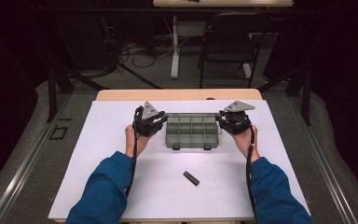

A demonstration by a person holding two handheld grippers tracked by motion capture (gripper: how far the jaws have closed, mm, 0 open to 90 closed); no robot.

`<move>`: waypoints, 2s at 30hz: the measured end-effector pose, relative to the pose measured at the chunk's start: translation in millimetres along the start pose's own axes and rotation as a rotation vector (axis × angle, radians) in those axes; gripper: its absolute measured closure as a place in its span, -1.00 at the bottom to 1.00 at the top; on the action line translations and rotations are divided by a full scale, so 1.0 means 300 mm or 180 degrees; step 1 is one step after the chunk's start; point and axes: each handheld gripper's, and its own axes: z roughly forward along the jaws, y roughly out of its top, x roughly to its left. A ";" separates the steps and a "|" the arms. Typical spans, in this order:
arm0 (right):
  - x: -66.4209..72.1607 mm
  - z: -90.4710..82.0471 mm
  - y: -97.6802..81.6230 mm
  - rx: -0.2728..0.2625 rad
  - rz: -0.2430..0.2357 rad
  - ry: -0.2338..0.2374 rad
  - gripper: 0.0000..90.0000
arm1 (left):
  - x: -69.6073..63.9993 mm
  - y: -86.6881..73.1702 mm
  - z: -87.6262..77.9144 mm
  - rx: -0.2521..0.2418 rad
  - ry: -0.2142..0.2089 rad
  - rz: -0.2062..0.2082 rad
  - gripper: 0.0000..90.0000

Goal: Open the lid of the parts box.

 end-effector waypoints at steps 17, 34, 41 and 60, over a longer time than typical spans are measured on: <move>-0.013 0.014 0.017 0.0052 0.0026 -0.0014 0.60 | 0.020 0.015 0.010 0.0029 -0.0015 -0.0045 0.71; -0.036 0.037 0.043 0.0112 0.0134 -0.0035 0.66 | 0.052 0.047 0.026 0.0051 -0.0052 -0.0162 0.73; -0.050 0.052 0.051 0.0148 0.0193 -0.0062 0.75 | 0.067 0.058 0.038 0.0030 -0.0059 -0.0238 0.74; -0.070 0.102 0.070 0.0198 0.0323 -0.0166 0.79 | 0.094 0.034 0.116 0.0112 0.0006 -0.0455 0.75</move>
